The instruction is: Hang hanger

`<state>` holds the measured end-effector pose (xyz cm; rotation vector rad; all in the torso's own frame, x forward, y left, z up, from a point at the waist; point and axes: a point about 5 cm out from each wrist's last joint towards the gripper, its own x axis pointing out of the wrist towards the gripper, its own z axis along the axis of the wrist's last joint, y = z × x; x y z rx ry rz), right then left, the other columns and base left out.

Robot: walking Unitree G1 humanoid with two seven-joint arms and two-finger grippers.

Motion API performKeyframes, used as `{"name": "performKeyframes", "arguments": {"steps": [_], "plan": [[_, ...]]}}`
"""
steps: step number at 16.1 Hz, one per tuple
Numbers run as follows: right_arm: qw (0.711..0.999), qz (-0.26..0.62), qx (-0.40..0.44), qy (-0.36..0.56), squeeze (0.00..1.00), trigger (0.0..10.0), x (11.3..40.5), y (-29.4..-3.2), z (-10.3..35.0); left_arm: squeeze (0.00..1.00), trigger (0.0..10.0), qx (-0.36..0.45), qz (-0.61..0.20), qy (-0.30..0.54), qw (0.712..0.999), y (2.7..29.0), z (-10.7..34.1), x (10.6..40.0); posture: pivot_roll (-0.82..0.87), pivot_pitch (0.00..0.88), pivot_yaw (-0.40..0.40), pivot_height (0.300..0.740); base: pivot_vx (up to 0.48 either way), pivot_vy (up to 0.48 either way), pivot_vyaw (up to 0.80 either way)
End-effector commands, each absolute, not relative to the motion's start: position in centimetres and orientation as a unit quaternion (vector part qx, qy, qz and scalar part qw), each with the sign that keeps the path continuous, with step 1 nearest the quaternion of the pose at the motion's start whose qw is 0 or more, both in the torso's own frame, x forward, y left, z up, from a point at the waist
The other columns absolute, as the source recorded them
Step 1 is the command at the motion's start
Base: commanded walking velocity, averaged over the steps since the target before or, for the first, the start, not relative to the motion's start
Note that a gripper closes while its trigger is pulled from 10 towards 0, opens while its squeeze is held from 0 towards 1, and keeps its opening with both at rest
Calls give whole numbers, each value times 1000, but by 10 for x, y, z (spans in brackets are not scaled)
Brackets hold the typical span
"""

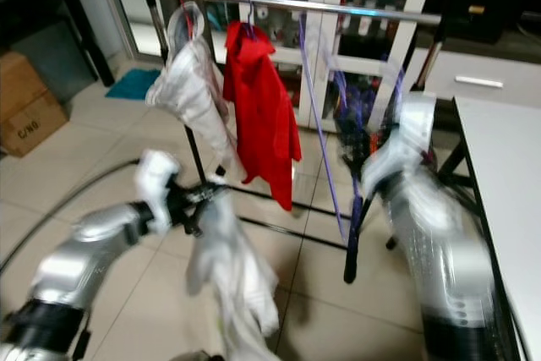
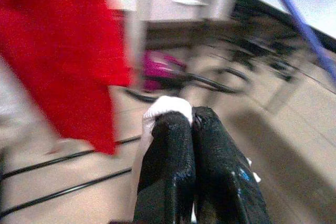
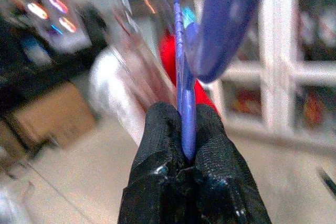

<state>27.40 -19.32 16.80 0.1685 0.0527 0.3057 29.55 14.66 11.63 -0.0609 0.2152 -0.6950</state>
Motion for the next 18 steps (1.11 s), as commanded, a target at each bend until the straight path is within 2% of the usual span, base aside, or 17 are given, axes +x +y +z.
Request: {"name": "performKeyframes", "arguments": {"steps": [1,2,4,6,7,8,11,13,17,18], "plan": [[986,149,69,-5,0,0,269,-189,183,0,4157,-44,-302,78,949,150,133,299,-57,0,67,740,0,0,0],[990,126,66,13,0,10000,258,-188,174,0,10000,-69,-266,81,958,153,140,300,-61,0,74,740,0,0,0],[993,106,46,37,0,10000,237,-182,160,0,10000,-99,-218,60,969,155,156,303,-64,0,84,740,0,0,0],[996,55,52,44,0,10000,227,-182,156,0,10000,-80,-192,48,977,153,164,303,-75,0,103,740,0,0,0],[997,20,64,38,0,10000,225,-184,155,0,10000,-34,-157,39,986,151,166,305,-80,0,112,740,0,0,0],[997,5,69,35,0,10000,225,-184,156,0,10000,-34,-149,8,988,149,170,305,-81,0,114,740,0,0,-650],[997,-17,73,21,0,10000,227,-184,160,0,10000,-103,-89,-25,990,146,181,307,-80,0,116,740,0,0,-800],[996,-19,88,10,0,10000,228,-179,164,0,10000,-124,-114,-11,986,134,174,299,-66,0,105,740,0,0,-800],[996,-14,93,11,0,10000,230,-175,164,0,10000,-151,-95,-14,984,137,171,298,-52,0,88,740,0,0,-800],[996,-9,92,11,0,10000,232,-173,165,0,10000,-181,-98,-24,978,137,172,298,-48,0,80,740,0,0,-800]]}}
